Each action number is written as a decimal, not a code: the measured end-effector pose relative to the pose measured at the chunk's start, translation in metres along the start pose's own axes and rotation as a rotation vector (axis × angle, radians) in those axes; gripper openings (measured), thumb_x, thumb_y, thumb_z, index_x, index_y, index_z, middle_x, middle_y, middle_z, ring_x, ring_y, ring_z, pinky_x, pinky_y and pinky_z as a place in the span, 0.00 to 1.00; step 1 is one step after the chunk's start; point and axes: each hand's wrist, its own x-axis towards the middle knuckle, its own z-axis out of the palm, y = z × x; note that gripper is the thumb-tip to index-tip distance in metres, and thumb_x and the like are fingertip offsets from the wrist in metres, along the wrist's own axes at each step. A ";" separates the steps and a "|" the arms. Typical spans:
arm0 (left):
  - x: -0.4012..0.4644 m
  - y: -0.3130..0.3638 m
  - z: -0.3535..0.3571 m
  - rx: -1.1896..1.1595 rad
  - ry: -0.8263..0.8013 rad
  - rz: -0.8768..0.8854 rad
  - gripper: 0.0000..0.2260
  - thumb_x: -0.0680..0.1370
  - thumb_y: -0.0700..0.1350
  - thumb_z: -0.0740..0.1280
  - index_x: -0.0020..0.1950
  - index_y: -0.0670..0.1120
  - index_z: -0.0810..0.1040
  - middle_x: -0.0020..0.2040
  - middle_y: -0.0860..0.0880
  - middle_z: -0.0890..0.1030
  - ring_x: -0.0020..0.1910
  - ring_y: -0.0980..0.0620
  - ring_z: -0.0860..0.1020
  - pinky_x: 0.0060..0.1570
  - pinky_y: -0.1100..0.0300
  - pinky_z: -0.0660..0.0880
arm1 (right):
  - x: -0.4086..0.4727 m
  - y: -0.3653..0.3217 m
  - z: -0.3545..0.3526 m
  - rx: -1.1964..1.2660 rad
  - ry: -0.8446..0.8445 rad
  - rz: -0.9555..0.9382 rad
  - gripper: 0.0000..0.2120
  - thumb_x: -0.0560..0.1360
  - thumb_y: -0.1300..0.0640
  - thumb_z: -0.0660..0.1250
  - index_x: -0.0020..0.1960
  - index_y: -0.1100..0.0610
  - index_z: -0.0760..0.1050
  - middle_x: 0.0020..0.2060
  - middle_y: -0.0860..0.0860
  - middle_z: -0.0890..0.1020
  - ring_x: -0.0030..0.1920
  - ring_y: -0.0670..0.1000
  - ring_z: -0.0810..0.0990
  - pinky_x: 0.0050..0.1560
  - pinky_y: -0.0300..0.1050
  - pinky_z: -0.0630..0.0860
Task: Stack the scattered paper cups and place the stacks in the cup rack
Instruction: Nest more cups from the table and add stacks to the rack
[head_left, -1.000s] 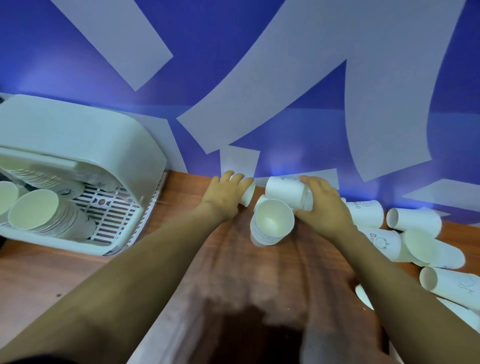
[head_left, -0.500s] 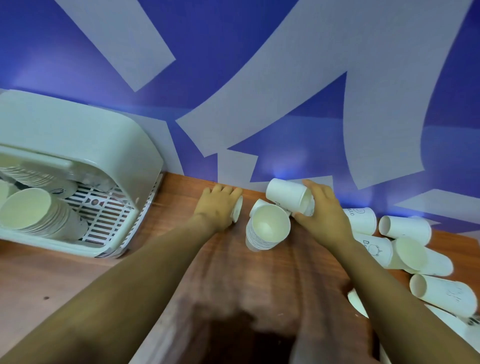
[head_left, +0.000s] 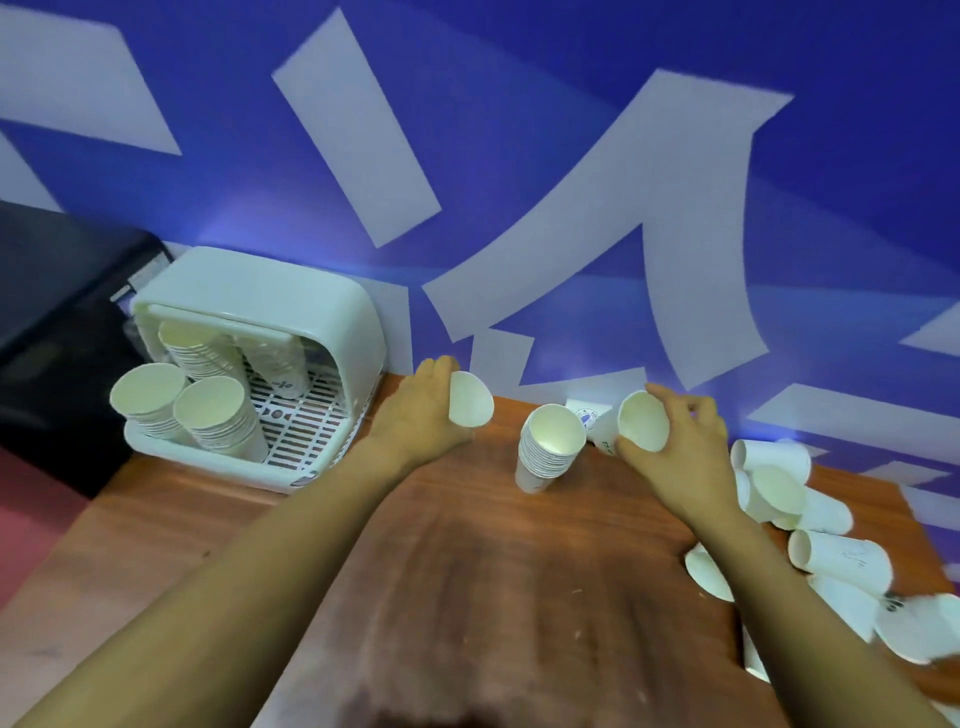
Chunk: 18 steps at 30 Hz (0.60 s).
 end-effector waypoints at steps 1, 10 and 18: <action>-0.012 0.000 -0.007 -0.036 0.007 -0.001 0.31 0.67 0.49 0.75 0.66 0.48 0.66 0.62 0.47 0.71 0.59 0.45 0.73 0.50 0.53 0.73 | -0.007 -0.006 0.000 0.002 0.007 -0.010 0.31 0.68 0.49 0.72 0.69 0.47 0.66 0.63 0.55 0.69 0.64 0.59 0.67 0.62 0.52 0.66; -0.078 -0.054 -0.057 -0.161 0.022 0.027 0.32 0.67 0.49 0.76 0.68 0.48 0.67 0.62 0.48 0.69 0.64 0.50 0.69 0.59 0.62 0.65 | -0.081 -0.079 0.030 0.087 -0.004 -0.061 0.33 0.68 0.46 0.71 0.70 0.44 0.64 0.63 0.47 0.73 0.63 0.53 0.67 0.60 0.47 0.67; -0.095 -0.157 -0.146 -0.148 0.115 0.055 0.30 0.67 0.52 0.75 0.66 0.49 0.69 0.60 0.48 0.72 0.61 0.47 0.70 0.60 0.54 0.68 | -0.121 -0.206 0.092 0.098 -0.030 -0.112 0.31 0.69 0.43 0.70 0.69 0.43 0.64 0.65 0.41 0.71 0.65 0.49 0.65 0.62 0.47 0.67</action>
